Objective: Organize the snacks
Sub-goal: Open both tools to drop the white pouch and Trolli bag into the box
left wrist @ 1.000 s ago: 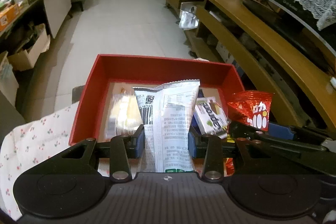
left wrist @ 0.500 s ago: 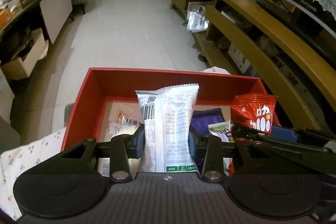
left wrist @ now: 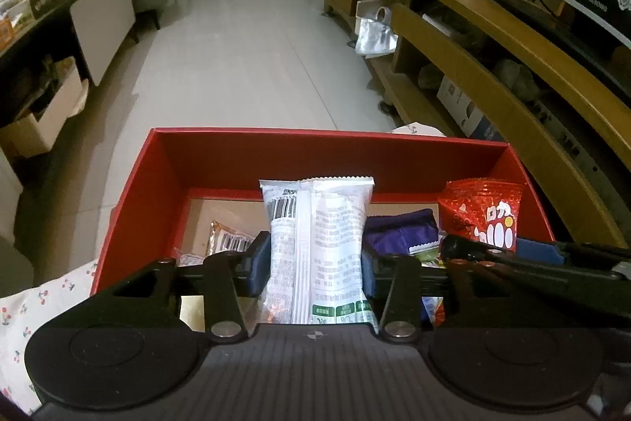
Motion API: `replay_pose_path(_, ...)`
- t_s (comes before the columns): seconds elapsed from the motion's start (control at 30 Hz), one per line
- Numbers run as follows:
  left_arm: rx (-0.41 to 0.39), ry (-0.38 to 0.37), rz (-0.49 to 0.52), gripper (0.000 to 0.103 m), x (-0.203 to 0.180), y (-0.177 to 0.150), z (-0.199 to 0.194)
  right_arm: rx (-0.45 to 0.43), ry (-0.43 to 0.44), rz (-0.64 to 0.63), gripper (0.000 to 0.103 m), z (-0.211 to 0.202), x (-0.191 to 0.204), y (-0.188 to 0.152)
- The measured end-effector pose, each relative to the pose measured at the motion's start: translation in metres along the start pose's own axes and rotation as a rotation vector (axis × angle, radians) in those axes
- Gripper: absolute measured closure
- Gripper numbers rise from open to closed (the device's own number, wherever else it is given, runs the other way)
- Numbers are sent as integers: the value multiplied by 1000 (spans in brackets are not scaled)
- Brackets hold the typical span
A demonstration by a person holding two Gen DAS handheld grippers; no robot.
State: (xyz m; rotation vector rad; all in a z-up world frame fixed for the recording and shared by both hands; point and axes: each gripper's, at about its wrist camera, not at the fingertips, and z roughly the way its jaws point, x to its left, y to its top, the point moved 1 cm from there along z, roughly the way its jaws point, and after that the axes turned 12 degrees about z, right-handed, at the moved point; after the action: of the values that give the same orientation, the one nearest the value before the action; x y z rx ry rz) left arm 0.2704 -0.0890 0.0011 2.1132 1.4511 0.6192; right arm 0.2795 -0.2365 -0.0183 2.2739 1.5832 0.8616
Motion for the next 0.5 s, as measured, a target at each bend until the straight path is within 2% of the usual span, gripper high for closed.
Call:
replay_pose_path(0.17, 1, -23, -38, 44, 7, 2, -8, -15, 16, 0, 50, -7, 2, 2)
replay_pose_path(0.33, -10, -24, -39, 30, 6, 4, -13, -19, 2, 20, 50, -10, -3, 5)
replay_pose_path(0.5, -14, -27, -29, 27, 3, 3, -20, -13, 4, 34, 50, -15, -7, 7)
